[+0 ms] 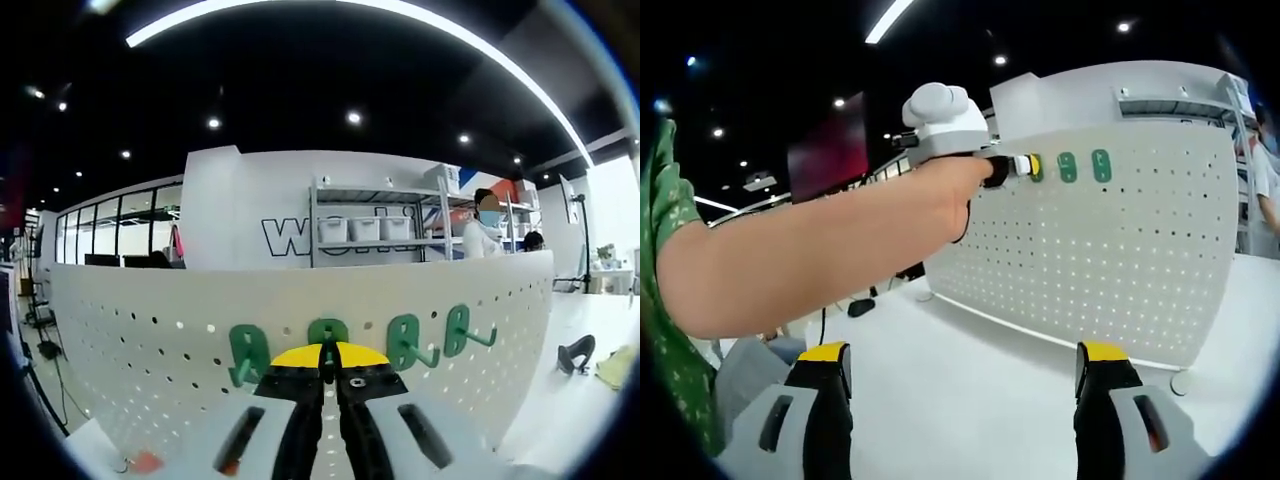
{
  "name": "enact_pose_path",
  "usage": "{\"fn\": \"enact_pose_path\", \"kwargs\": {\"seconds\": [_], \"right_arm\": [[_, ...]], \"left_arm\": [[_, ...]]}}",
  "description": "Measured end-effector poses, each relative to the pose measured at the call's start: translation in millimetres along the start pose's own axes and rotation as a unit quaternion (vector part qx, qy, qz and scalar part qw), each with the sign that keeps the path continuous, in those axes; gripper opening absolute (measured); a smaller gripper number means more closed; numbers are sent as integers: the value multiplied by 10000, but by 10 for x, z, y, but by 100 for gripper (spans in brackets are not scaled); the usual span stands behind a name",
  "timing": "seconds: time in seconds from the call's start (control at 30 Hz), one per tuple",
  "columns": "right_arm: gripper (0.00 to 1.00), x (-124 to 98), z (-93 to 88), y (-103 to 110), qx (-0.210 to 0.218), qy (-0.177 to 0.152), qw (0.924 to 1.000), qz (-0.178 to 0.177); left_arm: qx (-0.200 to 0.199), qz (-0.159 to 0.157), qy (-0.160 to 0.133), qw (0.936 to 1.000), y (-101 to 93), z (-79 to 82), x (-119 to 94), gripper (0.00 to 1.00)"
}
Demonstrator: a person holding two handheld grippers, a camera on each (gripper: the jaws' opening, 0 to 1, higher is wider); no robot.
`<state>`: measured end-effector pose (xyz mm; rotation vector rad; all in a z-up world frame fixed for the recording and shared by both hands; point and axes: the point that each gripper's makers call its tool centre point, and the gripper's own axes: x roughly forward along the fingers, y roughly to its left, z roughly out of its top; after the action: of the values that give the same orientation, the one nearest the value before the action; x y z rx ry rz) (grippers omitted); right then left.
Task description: Insert the hook assembly into the mounting plate slot until the hook locks in place.
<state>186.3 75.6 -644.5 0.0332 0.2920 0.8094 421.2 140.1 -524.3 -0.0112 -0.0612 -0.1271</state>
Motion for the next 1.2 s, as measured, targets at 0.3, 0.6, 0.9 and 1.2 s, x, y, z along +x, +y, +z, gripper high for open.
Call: {"fn": "enact_pose_path", "kwargs": {"seconds": [0.3, 0.6, 0.9, 1.2], "right_arm": [[95, -8, -8, 3, 14, 3, 10000, -6], [95, -20, -4, 9, 10, 4, 10000, -23], [95, -26, -8, 10, 18, 10, 10000, -52], [94, -32, 6, 18, 0, 7, 10000, -79]], "left_arm": [[-63, 19, 6, 10000, -5, -3, -31, 3], [-75, -39, 176, 9998, -17, -63, -42, 8], [190, -149, -53, 9997, -87, 31, -36, 9], [227, -169, -35, 9996, -81, 21, -65, 9]]}}
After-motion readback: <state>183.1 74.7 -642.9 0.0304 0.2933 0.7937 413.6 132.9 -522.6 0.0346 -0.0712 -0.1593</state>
